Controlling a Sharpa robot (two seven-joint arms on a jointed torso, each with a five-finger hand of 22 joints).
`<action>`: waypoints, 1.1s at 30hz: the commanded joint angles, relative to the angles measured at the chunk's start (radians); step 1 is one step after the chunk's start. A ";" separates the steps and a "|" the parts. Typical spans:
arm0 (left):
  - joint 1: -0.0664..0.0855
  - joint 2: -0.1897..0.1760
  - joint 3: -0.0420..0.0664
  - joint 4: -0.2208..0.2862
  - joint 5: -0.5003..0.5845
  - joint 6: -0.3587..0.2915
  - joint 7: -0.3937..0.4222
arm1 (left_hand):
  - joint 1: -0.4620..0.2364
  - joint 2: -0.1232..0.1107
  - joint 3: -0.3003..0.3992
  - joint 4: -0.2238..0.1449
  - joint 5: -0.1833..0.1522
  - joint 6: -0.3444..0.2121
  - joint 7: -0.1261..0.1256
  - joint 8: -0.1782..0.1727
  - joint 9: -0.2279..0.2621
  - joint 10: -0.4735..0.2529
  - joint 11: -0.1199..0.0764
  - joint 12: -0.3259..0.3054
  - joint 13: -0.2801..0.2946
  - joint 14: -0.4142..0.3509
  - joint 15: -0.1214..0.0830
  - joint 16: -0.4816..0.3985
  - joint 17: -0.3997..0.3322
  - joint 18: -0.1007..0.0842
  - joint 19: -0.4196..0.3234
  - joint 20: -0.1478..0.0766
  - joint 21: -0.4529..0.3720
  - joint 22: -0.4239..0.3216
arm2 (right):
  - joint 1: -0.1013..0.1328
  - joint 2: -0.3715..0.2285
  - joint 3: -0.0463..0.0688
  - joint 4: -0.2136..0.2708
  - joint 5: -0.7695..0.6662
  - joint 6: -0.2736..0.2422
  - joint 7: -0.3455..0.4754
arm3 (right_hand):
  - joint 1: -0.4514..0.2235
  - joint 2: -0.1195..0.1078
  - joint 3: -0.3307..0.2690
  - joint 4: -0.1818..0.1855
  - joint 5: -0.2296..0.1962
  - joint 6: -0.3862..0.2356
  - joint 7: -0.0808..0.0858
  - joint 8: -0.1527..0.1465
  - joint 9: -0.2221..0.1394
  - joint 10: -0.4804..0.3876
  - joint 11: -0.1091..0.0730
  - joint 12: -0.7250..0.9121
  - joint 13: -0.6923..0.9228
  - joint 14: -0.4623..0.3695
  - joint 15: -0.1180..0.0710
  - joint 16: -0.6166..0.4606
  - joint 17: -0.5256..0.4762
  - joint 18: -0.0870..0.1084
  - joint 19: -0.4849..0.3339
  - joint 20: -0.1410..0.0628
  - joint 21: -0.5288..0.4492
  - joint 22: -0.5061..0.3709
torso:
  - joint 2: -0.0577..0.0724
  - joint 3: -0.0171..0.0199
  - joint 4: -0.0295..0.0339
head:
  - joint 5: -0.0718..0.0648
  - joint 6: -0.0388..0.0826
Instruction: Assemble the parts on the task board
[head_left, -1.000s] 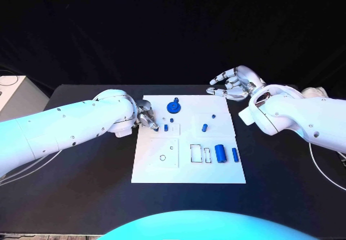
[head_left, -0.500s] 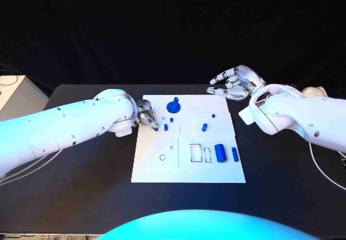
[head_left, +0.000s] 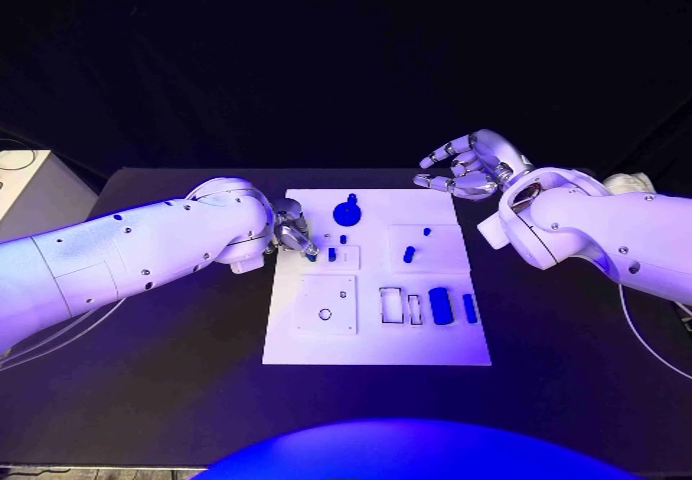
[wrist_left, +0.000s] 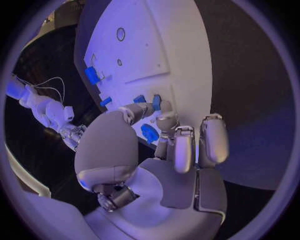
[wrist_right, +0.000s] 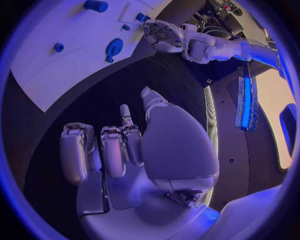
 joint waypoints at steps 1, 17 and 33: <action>-0.007 0.004 -0.005 0.000 0.011 0.014 -0.002 | -0.012 0.003 -0.025 0.015 -0.007 0.020 -0.016 -0.007 -0.003 0.002 -0.003 0.002 0.002 0.104 -0.006 0.004 0.263 -0.018 -0.001 -0.005 -0.007 -0.002 | 0.000 0.000 0.000 0.002 -0.004 0.007 0.007 | -0.004 0.003 0.000 -0.001 0.007 -0.007 -0.001 0.006 0.000 0.019 0.002 -0.003 0.181 0.083 0.000 -0.002 0.192 0.010 0.048 -0.002 -0.007 0.187 | 0.000 0.0000 -0.0001 | 0.000 0.001; -0.007 0.011 -0.005 -0.008 0.013 0.013 -0.002 | -0.017 0.003 -0.130 0.074 -0.011 0.032 -0.016 -0.017 -0.010 0.002 -0.003 0.003 0.011 0.104 -0.006 0.004 0.263 -0.018 0.001 -0.006 -0.009 -0.002 | 0.000 -0.002 0.000 0.004 -0.004 0.007 0.007 | -0.006 0.002 0.000 -0.001 0.007 -0.008 -0.001 0.007 0.000 0.018 0.001 -0.004 0.179 0.082 -0.001 -0.003 0.190 0.010 0.048 -0.003 -0.008 0.186 | 0.000 0.0005 -0.0001 | -0.001 -0.002; -0.007 0.006 -0.005 -0.016 0.008 -0.012 -0.003 | -0.011 0.018 -0.254 0.134 -0.140 0.040 -0.013 -0.033 -0.019 -0.002 0.000 -0.002 0.012 0.104 -0.004 0.004 0.263 -0.018 0.002 -0.005 -0.012 -0.001 | 0.000 -0.002 0.000 0.004 -0.004 0.006 0.008 | -0.007 0.002 0.000 0.000 0.007 -0.008 -0.001 0.008 0.000 0.018 0.001 -0.004 0.179 0.082 -0.001 -0.004 0.190 0.010 0.047 -0.003 -0.010 0.185 | 0.000 -0.0001 -0.0007 | 0.000 0.007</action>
